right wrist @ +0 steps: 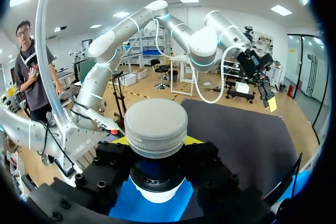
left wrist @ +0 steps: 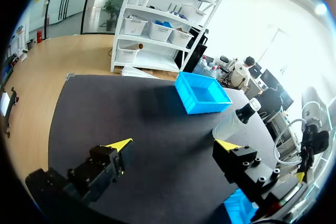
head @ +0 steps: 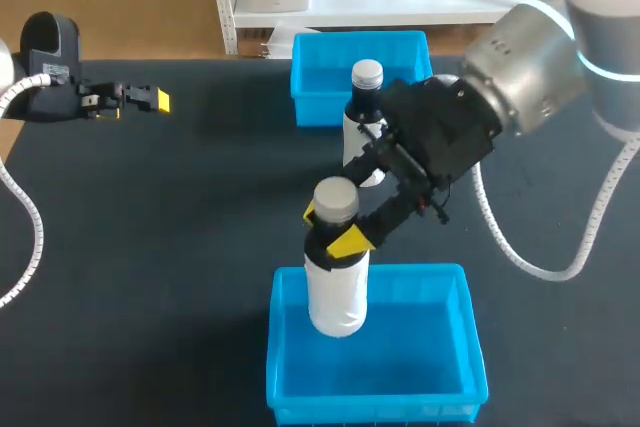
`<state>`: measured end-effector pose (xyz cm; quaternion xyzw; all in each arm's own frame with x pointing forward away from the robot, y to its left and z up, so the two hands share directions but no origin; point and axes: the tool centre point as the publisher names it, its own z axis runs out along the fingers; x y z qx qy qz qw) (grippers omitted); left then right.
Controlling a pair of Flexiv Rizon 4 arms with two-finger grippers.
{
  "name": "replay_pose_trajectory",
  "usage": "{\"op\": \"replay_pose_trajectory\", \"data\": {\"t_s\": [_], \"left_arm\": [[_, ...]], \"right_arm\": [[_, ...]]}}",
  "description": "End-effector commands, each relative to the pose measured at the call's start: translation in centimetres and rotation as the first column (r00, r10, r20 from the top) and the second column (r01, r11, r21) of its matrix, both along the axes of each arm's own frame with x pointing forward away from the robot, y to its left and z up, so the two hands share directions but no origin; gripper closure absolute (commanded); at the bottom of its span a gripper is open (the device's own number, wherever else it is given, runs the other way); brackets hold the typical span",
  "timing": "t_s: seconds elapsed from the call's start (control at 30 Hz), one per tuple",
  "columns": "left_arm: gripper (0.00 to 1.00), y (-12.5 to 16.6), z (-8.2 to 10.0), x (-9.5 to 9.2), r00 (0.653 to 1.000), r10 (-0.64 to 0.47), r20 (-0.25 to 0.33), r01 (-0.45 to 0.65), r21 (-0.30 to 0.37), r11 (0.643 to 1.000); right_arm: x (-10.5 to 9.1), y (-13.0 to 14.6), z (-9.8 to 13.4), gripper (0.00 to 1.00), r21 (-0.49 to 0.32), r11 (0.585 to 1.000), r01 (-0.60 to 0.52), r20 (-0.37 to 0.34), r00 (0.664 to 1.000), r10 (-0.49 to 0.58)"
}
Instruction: Pick up the bottle, and place it in the far bin if it is heavy, or in the near bin if it is light.
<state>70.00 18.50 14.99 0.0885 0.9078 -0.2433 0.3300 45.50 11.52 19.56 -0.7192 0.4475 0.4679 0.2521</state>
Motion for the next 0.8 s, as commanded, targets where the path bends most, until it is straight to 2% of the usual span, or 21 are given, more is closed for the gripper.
{"op": "replay_pose_trajectory", "data": {"t_s": [0.03,0.53,0.8], "left_arm": [[0.0,0.0,0.0,0.0,1.0,0.0,0.0,0.0,0.0,1.0],[0.0,0.0,0.0,0.0,1.0,0.0,0.0,0.0,0.0,1.0],[0.0,0.0,0.0,0.0,1.0,0.0,0.0,0.0,0.0,1.0]], "right_arm": [[0.5,1.0,-1.3,1.0,0.001,0.998,-0.062,-0.023,0.998,0.062],[0.4,0.9,-5.3,1.0,-0.015,0.99,-0.142,-0.046,0.989,0.141],[0.4,0.7,-6.6,1.0,-0.017,0.985,-0.172,-0.038,0.984,0.172]]}}
